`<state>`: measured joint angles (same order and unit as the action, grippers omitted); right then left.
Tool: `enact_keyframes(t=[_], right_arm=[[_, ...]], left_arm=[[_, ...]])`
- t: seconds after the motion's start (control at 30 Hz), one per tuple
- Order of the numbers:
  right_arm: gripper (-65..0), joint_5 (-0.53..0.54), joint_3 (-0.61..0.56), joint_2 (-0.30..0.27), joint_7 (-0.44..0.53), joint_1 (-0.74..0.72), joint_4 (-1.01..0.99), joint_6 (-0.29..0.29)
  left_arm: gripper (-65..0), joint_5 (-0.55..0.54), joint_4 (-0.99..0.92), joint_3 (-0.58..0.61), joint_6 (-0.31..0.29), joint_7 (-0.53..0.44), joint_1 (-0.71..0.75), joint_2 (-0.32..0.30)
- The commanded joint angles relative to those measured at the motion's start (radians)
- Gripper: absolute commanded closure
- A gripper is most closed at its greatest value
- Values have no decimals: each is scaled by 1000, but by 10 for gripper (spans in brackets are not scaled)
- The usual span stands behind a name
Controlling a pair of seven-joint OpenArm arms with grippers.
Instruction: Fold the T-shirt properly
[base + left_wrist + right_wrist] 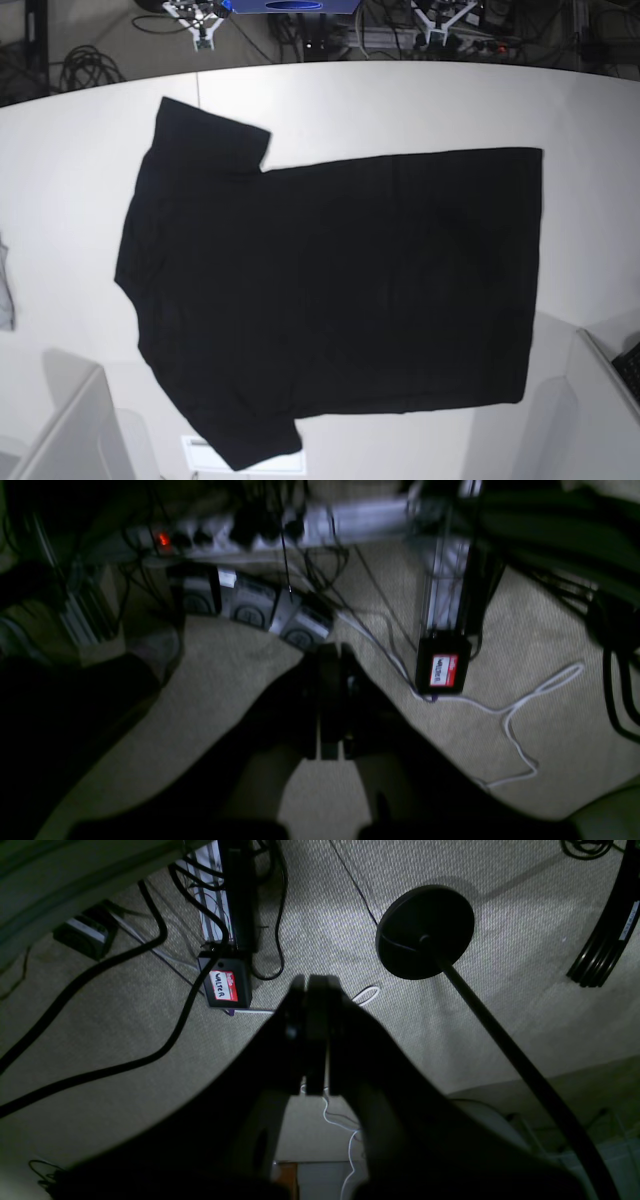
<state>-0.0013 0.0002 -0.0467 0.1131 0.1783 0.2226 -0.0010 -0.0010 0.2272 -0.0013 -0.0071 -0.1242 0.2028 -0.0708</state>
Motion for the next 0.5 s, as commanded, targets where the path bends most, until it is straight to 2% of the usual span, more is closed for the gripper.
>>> enact_keyframes(t=[0.0, 0.47], right_arm=[[0, 1, -1, -6, 4, 5, 2, -6], [0, 2, 2, -6, 4, 11, -1, -6]], left_arm=[[0, 2, 2, -1, 3, -7, 11, -8], [0, 3, 4, 4, 3, -7, 37, -10]])
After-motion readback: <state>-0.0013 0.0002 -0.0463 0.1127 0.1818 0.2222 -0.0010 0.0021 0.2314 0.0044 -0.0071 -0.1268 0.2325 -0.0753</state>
